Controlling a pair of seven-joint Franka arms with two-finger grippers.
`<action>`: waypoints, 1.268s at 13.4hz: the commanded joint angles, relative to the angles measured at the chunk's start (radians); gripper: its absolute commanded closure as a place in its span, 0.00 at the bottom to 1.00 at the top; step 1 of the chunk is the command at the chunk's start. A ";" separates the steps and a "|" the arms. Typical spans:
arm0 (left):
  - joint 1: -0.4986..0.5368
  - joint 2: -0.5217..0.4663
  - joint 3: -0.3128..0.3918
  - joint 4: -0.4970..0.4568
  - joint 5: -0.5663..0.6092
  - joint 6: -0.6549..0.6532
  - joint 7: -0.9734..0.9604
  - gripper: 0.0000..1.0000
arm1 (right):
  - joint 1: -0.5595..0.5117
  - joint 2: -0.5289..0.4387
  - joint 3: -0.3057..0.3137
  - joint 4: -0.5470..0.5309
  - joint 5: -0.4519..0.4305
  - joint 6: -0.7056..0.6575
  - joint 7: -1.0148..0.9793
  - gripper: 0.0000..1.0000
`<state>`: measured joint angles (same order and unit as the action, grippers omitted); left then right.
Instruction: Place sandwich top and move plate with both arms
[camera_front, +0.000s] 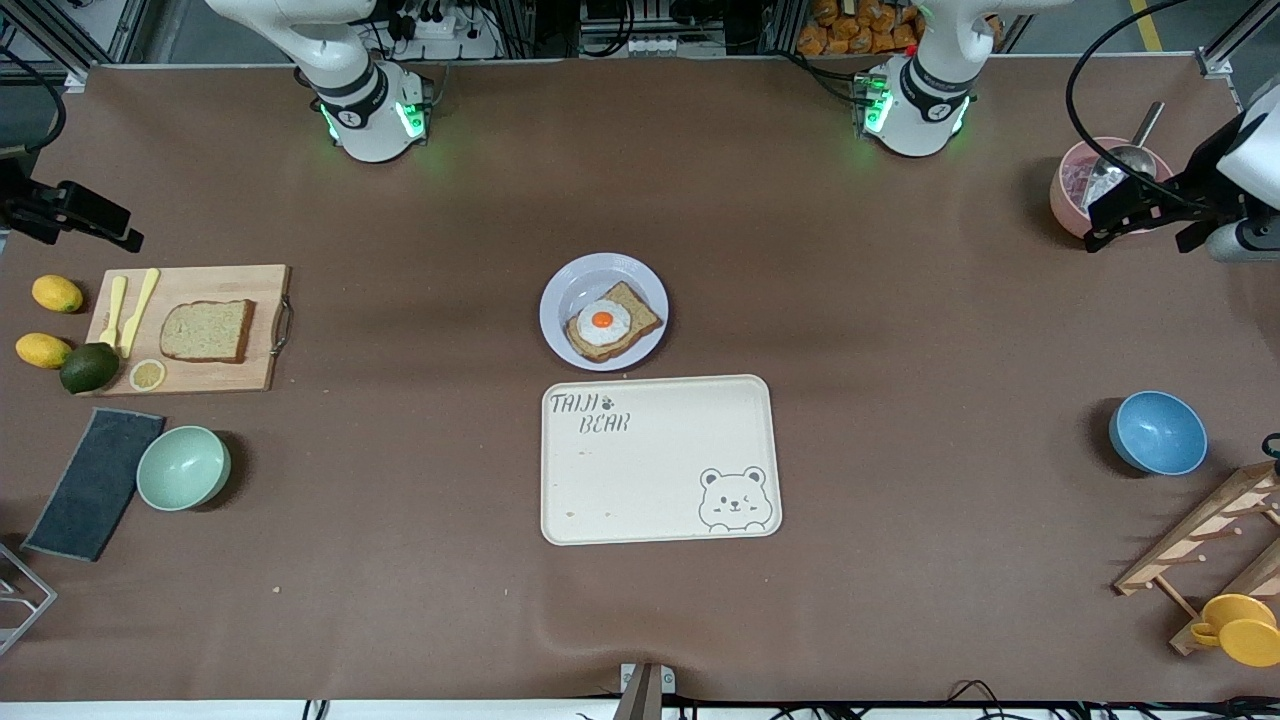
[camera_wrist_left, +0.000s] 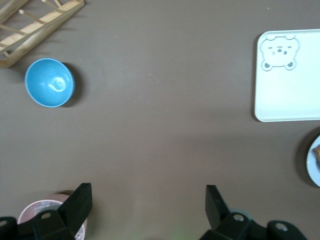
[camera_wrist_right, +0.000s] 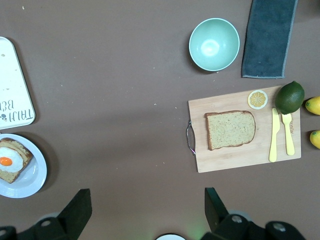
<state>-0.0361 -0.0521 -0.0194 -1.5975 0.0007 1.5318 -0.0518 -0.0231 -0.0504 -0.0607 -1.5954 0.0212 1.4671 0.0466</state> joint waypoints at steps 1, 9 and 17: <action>0.001 0.038 -0.002 0.059 0.019 -0.059 -0.008 0.00 | 0.008 -0.003 -0.011 -0.023 0.003 -0.004 -0.007 0.00; 0.002 0.049 -0.002 0.056 0.016 -0.067 -0.019 0.00 | -0.046 0.009 -0.011 -0.276 -0.009 0.153 -0.007 0.00; 0.002 0.052 -0.002 0.053 0.010 -0.059 -0.019 0.00 | -0.112 0.012 -0.011 -0.512 -0.102 0.397 -0.010 0.00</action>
<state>-0.0302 -0.0106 -0.0196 -1.5702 0.0027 1.4877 -0.0518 -0.0988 -0.0187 -0.0792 -2.0432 -0.0613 1.8198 0.0461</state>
